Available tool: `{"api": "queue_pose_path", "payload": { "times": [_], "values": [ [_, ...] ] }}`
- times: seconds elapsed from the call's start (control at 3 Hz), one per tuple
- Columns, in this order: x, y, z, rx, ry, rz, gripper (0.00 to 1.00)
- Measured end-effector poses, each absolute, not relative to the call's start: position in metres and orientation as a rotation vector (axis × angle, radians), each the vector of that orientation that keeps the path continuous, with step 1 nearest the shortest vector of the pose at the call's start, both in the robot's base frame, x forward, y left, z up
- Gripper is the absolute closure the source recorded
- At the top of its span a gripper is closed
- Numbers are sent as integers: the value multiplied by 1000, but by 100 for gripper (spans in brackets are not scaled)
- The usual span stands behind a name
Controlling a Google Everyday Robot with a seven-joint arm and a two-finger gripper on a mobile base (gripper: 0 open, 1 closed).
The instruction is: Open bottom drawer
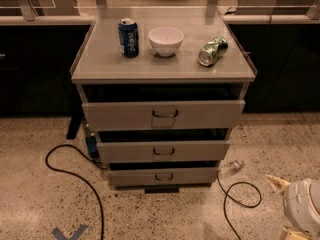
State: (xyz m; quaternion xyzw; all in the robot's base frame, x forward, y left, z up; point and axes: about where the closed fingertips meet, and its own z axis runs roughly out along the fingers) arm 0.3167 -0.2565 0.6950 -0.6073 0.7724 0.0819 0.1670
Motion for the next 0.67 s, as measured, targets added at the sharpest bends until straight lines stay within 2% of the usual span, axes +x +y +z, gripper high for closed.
{"api": "queue_pose_path", "payload": {
  "times": [0.67],
  "values": [
    [315, -242, 681, -1788, 2149, 256, 0]
  ]
}}
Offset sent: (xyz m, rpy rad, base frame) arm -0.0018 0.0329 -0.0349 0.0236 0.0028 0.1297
